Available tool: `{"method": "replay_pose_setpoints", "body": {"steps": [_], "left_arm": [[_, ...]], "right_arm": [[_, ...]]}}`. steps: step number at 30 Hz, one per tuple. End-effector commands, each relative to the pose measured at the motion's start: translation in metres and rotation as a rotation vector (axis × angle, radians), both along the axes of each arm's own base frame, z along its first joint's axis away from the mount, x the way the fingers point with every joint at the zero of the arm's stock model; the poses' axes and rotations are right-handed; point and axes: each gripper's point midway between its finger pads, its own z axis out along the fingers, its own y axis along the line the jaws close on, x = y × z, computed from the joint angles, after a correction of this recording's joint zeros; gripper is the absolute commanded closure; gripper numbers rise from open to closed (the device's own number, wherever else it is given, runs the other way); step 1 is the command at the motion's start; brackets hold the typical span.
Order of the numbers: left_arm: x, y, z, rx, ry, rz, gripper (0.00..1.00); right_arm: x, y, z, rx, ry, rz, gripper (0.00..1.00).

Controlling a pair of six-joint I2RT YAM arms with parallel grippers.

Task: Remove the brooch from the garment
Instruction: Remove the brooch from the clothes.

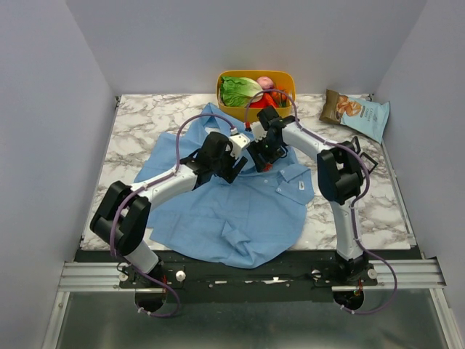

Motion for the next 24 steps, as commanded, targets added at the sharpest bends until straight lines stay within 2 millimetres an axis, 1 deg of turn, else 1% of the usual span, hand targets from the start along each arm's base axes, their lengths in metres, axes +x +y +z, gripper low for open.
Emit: {"method": "replay_pose_setpoints", "body": {"steps": [1, 3, 4, 7, 9, 10, 11, 12, 13, 16, 18, 20, 24], "left_arm": [[-0.002, 0.005, 0.009, -0.016, -0.023, 0.002, 0.18], [-0.002, 0.006, 0.008, -0.015, -0.022, 0.004, 0.18], [-0.003, 0.006, 0.009, -0.017, -0.024, 0.003, 0.18], [-0.003, 0.007, 0.008, -0.018, -0.022, 0.007, 0.18], [-0.003, 0.006, 0.007, -0.022, -0.017, 0.004, 0.18], [-0.003, 0.006, 0.007, -0.022, -0.015, 0.005, 0.18], [-0.003, 0.006, 0.007, -0.022, -0.012, 0.005, 0.18], [-0.003, 0.006, 0.007, -0.023, -0.011, 0.006, 0.18], [-0.003, 0.005, 0.006, -0.023, -0.010, 0.003, 0.18], [-0.002, 0.004, 0.008, -0.027, -0.013, 0.006, 0.18], [-0.002, 0.005, 0.009, -0.029, -0.015, 0.007, 0.18], [-0.002, 0.006, 0.010, -0.026, -0.019, 0.008, 0.18], [-0.002, 0.007, 0.010, -0.024, -0.019, 0.012, 0.18]], "right_arm": [[-0.013, -0.004, -0.037, -0.116, 0.058, 0.018, 0.29], [-0.015, -0.006, -0.042, -0.133, 0.063, 0.017, 0.36], [-0.015, -0.007, -0.043, -0.137, 0.062, 0.014, 0.41], [-0.011, -0.009, -0.040, -0.147, 0.032, 0.005, 0.48], [-0.003, -0.011, -0.032, -0.155, -0.014, -0.006, 0.50], [0.000, -0.011, -0.027, -0.156, -0.031, -0.003, 0.56], [0.005, -0.011, -0.023, -0.158, -0.055, -0.006, 0.58], [0.008, -0.010, -0.015, -0.150, -0.077, -0.007, 0.59], [0.011, -0.010, -0.010, -0.148, -0.093, 0.001, 0.70], [0.017, -0.008, 0.003, -0.132, -0.132, 0.014, 0.81], [0.019, -0.005, 0.009, -0.114, -0.142, 0.024, 0.82], [0.021, -0.003, 0.015, -0.097, -0.153, 0.032, 0.85], [0.025, 0.000, 0.024, -0.082, -0.175, 0.041, 0.85]]}}
